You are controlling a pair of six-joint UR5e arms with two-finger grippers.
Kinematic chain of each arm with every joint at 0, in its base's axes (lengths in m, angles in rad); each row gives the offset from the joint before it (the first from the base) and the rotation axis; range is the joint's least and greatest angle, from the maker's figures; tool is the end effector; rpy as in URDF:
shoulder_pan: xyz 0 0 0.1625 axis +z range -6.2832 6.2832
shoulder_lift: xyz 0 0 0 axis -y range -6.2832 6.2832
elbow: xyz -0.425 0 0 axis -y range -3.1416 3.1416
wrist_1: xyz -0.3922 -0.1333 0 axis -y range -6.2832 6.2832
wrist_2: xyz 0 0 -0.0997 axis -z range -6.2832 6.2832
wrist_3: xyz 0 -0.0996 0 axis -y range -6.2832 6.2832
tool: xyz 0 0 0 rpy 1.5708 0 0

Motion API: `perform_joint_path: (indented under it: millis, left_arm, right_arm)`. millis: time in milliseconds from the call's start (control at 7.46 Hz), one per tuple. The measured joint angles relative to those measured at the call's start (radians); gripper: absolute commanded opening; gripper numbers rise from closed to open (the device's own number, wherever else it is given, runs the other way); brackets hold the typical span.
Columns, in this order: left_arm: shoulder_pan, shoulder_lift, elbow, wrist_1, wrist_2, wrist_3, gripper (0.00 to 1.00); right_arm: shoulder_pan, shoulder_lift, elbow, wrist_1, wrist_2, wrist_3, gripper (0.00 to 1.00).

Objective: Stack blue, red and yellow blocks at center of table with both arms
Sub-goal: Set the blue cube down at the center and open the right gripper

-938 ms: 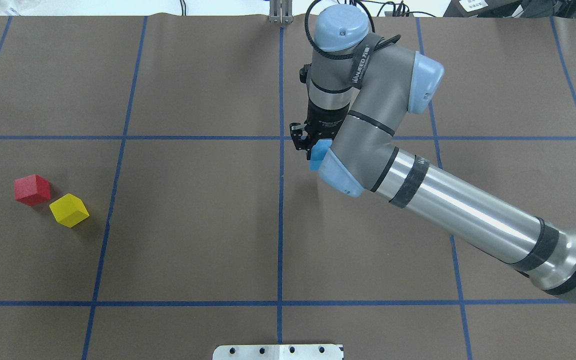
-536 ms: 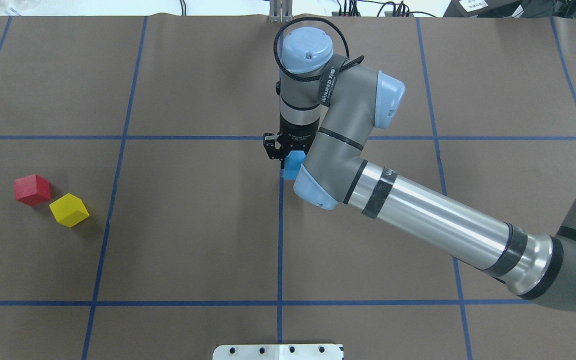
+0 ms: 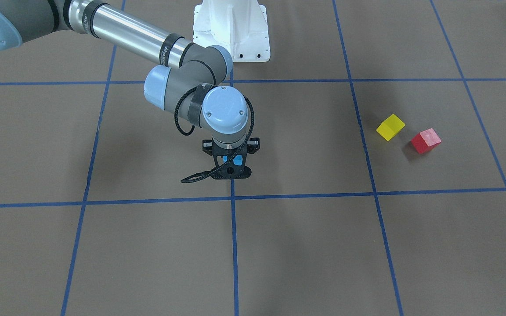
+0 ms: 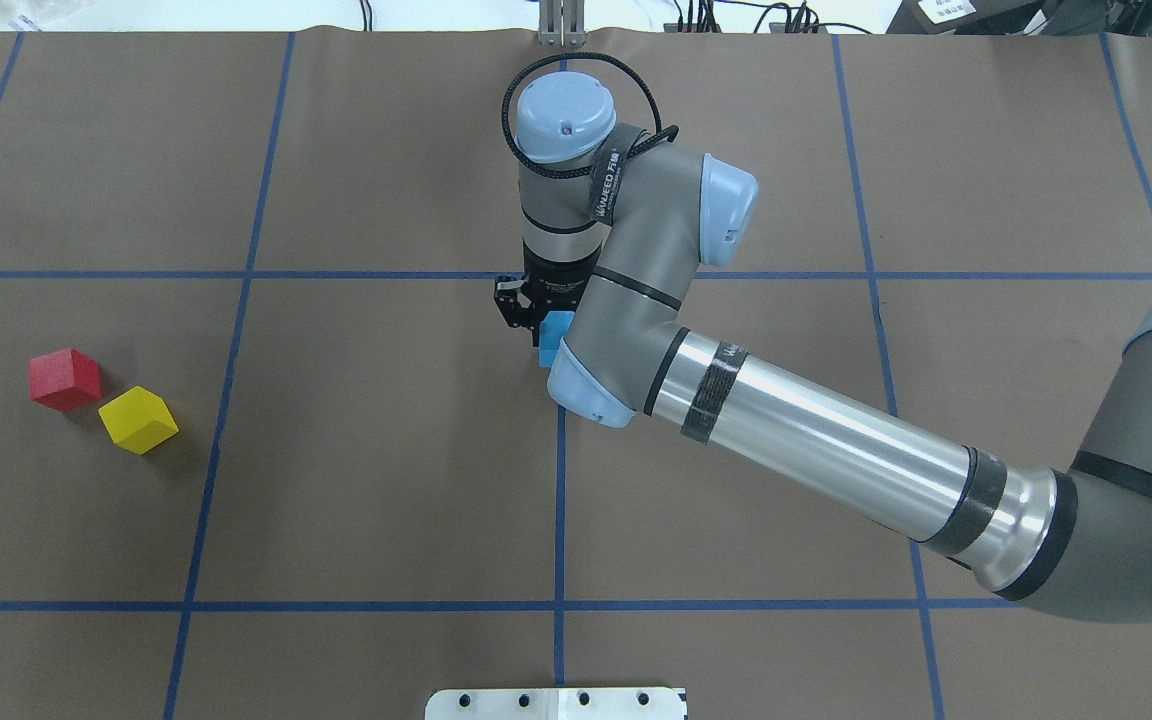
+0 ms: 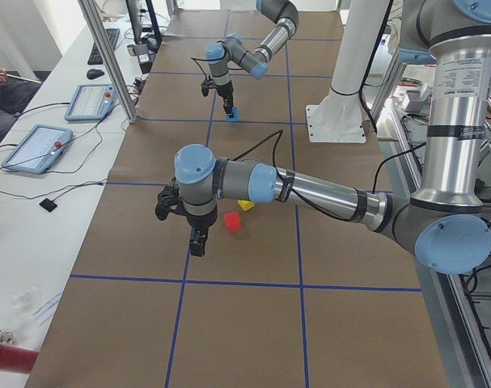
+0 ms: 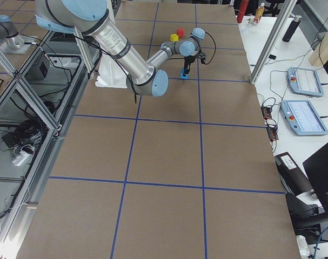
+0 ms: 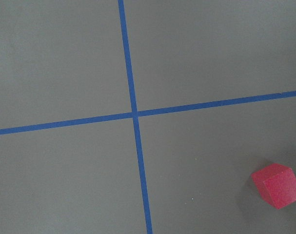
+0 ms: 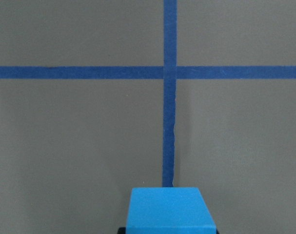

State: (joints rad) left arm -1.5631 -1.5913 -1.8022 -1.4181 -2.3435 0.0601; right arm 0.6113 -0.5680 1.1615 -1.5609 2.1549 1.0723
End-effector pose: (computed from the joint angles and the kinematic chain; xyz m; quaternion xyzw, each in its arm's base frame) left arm -0.0600 -0.4953 0.5507 0.0558 0.3750 0.0500 0.9240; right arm -0.6205 -0.5306 0.1836 -0.0837 -0.3867 -0.0339 0.9178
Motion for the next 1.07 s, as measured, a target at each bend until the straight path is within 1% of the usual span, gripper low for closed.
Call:
perform_joint_path:
  millis: [402, 670, 804, 938, 1072]
  left_arm:
    - [0.000, 0.001, 0.000, -0.006, 0.001, 0.001, 1.00]
    - [0.000, -0.003, -0.020, 0.000, -0.004, -0.016, 1.00]
    - [0.009, -0.005, -0.047, 0.007, -0.013, -0.080, 1.00]
    - [0.046, -0.004, -0.089, 0.007, -0.019, -0.210, 0.99]
    - [0.101, 0.003, -0.125, -0.015, -0.005, -0.361, 0.99]
  right_arm:
    - [-0.015, -0.013, 0.000, 0.037, -0.027, 0.031, 0.99]
    - [0.000, -0.014, 0.030, 0.040, -0.027, 0.041, 0.99]
    - [0.028, -0.022, 0.078, 0.022, -0.021, 0.043, 0.99]
    - [0.069, -0.048, 0.150, -0.021, -0.013, 0.040, 0.99]
    - [0.117, -0.096, 0.235, -0.065, -0.005, 0.025, 0.99]
